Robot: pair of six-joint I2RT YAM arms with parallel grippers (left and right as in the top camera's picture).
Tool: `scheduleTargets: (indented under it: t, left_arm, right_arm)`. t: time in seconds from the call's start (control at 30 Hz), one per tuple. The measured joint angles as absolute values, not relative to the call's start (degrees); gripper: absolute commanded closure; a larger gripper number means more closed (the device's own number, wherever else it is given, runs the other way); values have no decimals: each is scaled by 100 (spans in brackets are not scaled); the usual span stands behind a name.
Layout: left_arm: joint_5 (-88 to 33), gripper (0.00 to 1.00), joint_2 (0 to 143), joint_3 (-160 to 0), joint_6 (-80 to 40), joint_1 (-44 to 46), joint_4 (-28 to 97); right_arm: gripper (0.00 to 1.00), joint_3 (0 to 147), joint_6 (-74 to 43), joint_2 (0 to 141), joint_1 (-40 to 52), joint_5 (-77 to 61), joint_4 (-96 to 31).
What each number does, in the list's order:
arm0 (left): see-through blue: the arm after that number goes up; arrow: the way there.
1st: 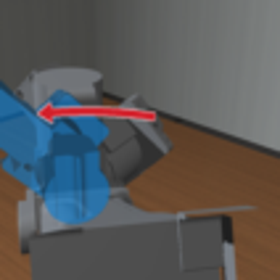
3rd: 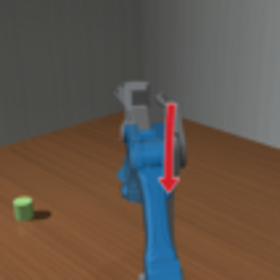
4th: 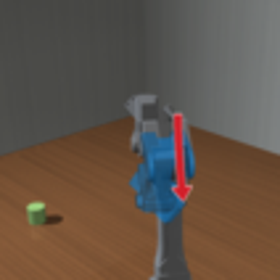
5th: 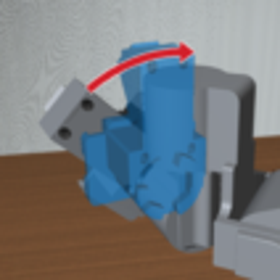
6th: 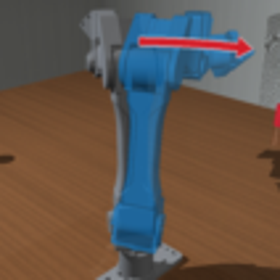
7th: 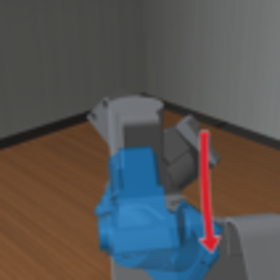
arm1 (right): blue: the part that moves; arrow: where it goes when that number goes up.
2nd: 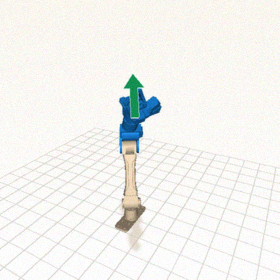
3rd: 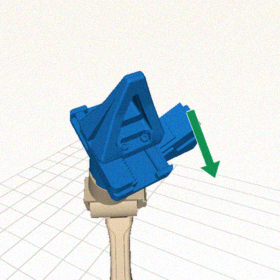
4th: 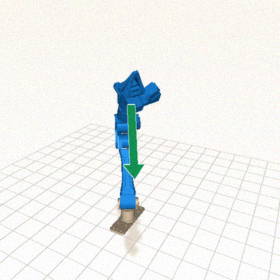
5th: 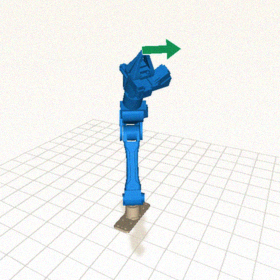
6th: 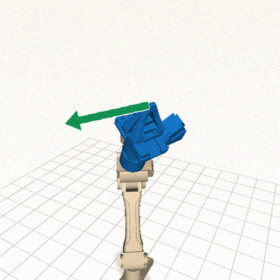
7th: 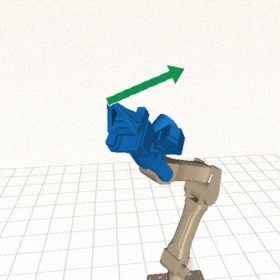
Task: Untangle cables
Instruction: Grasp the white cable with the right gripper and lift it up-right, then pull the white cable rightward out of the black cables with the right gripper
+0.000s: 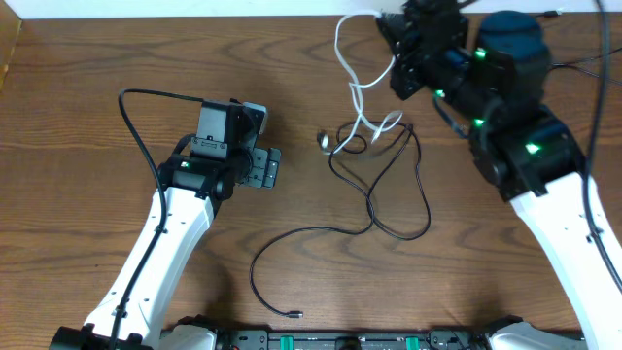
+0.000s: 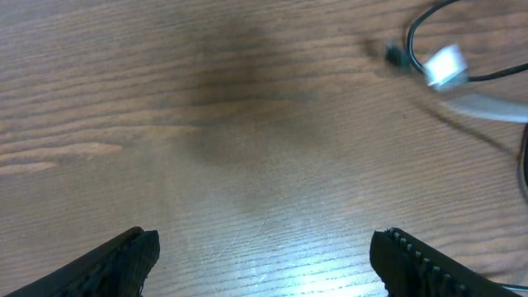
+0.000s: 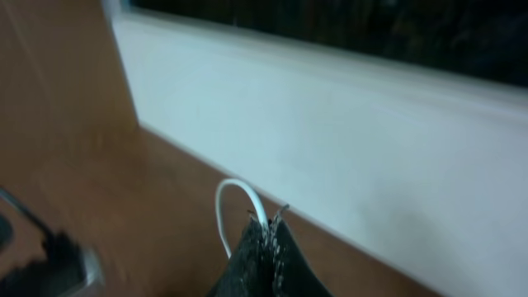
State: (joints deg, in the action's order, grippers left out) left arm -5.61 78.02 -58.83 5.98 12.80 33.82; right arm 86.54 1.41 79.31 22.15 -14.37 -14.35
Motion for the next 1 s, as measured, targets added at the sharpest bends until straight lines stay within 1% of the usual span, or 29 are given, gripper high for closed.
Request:
scheduleTargets:
  t: [0.23,0.43,0.57,0.7,0.9,1.0]
  left_arm:
    - [-561,13,7802,-5883,598,1282,3382]
    - [-561,13,7802,-5883,598,1280,3382]
    - [-561,13,7802,-5883,598,1280,3382]
    - [-561,13,7802,-5883,598,1280,3382]
    - [-561,13,7802,-5883,598,1280,3387]
    - [-561,13,7802,-5883,598,1280,3385]
  right_arm:
    - [99,8661,-484,7749,1737,-1455,-733]
    - [99,8661,-768,7749,1323,-1621,-681]
    - [99,8696,-956,7749,1044,-1975,-711]
    - [99,8779,-1055,7728,799,-2421,-1304]
    - [99,8799,-954,7719,530,-3170,-2770]
    - [99,8799,-875,7714,467,-3468,-3199]
